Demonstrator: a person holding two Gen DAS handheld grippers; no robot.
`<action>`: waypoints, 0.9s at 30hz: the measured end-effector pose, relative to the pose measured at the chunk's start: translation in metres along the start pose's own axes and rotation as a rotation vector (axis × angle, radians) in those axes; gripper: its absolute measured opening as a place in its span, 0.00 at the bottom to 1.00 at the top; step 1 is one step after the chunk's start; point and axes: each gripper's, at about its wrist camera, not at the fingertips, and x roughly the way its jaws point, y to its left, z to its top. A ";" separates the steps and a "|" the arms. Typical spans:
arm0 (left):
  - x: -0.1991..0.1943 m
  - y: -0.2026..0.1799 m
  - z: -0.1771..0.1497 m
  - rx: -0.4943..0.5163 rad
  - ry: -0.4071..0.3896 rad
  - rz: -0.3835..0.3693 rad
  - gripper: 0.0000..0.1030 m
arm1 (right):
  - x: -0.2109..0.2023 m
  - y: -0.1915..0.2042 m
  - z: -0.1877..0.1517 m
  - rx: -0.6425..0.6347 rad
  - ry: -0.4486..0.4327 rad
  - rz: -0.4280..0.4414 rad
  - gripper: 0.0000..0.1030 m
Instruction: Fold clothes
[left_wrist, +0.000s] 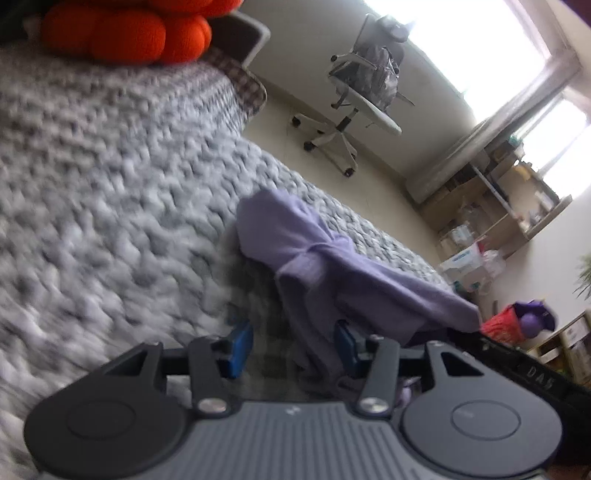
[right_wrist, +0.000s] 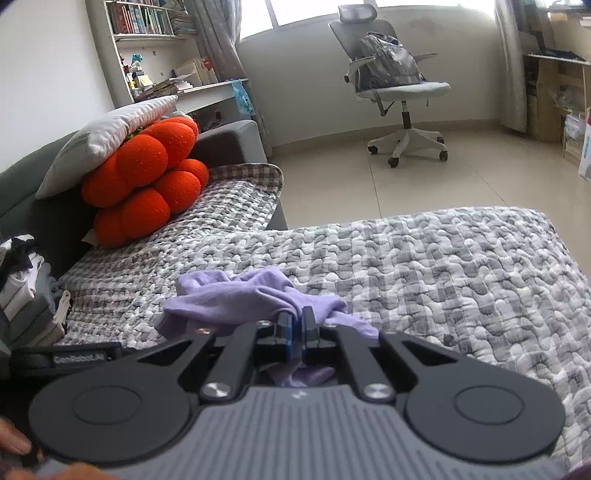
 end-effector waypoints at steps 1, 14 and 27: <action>0.003 0.001 -0.001 -0.017 0.002 -0.020 0.48 | 0.000 -0.001 -0.001 0.004 0.003 0.000 0.04; 0.010 0.002 -0.007 -0.128 -0.007 0.006 0.57 | 0.004 -0.001 -0.005 0.001 0.031 0.006 0.04; -0.002 -0.002 -0.005 -0.134 -0.084 0.054 0.02 | 0.008 0.003 -0.009 -0.005 0.051 -0.012 0.04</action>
